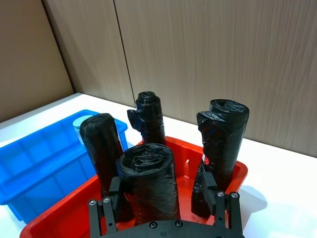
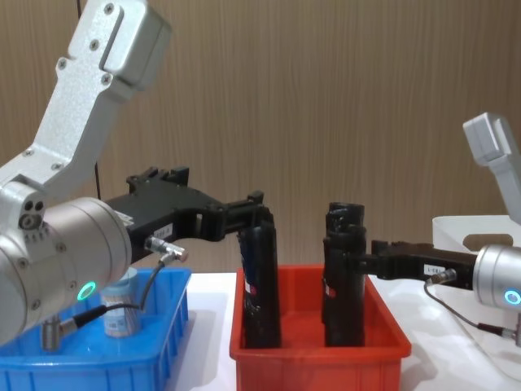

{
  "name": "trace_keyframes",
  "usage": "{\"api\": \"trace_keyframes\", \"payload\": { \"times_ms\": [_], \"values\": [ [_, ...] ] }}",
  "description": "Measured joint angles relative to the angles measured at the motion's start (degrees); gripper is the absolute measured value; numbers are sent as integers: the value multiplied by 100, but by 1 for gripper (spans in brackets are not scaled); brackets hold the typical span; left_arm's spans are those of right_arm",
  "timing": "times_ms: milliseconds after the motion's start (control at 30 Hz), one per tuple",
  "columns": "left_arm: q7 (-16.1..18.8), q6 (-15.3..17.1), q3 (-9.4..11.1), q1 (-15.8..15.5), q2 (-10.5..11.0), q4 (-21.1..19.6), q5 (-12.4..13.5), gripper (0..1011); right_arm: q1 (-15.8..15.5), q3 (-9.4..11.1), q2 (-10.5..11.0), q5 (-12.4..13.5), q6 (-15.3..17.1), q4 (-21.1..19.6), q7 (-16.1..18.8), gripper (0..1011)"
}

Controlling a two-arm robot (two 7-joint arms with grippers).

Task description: Pick the cotton swabs from the blue box and place them into the white box.

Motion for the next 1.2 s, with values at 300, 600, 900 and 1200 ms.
{"api": "trace_keyframes", "payload": {
  "times_ms": [300, 600, 900, 1200],
  "values": [
    [0, 0, 0, 0, 0, 0, 0, 1004, 308, -13, -92, -37, -203, 556, 22, 1002],
    [0, 0, 0, 0, 0, 0, 0, 1004, 623, -28, -190, -69, -437, 1175, 65, 1002],
    [0, 0, 0, 0, 0, 0, 0, 1004, 917, -40, -280, -113, -655, 1758, 84, 949],
    [0, 0, 0, 0, 0, 0, 0, 1004, 1132, -26, -344, -136, -834, 2196, 106, 733]
  ]
}}
